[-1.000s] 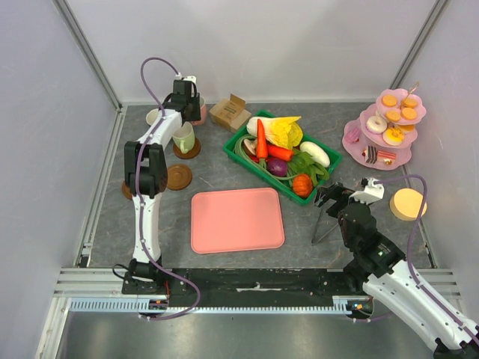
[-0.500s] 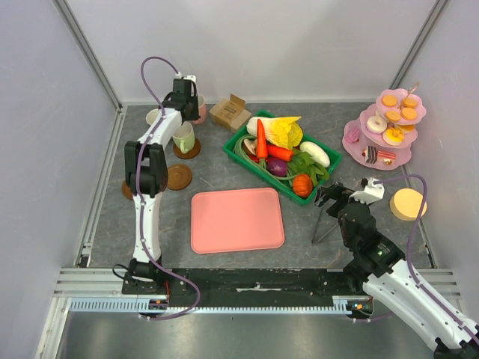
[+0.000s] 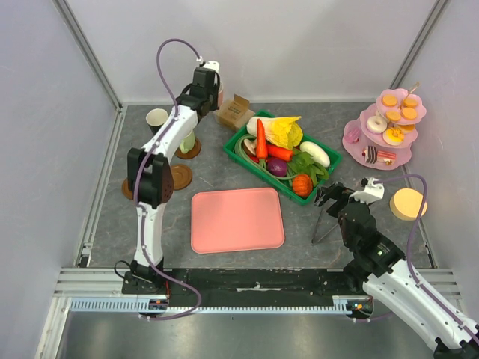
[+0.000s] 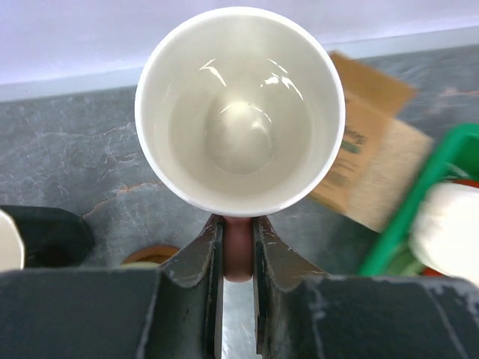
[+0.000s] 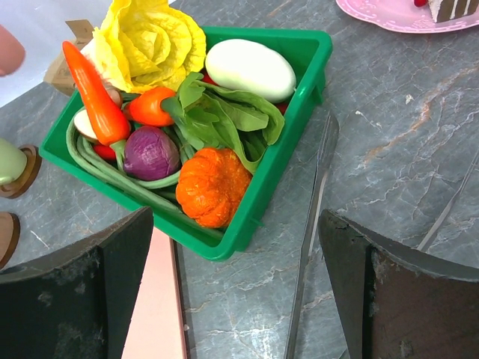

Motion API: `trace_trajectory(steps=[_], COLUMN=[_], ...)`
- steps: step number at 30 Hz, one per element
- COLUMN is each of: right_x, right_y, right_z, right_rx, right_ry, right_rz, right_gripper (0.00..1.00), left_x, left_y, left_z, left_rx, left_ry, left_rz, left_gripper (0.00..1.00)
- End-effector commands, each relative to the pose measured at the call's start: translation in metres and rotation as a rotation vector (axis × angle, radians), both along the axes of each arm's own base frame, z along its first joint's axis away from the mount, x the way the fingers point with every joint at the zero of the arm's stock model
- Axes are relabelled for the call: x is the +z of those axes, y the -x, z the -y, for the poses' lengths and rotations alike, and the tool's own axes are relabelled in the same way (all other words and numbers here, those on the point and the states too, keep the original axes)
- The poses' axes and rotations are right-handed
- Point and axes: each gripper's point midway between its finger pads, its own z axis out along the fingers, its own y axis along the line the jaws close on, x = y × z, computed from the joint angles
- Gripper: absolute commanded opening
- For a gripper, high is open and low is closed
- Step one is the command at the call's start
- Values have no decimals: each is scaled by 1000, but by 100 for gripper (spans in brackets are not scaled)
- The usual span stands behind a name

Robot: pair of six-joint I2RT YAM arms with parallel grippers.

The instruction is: Serve the afternoon tea

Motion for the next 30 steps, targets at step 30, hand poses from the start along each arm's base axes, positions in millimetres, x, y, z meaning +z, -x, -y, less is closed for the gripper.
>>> trace_trajectory(steps=[30], right_x=[15], right_y=[5], right_z=[-2], right_rx=[28], right_ry=[-67], right_rz=[73], right_gripper=[98], left_x=[5], left_y=[296], left_z=[-111], left_rx=[441], left_ry=[214], left_rz=[244], left_gripper=[2])
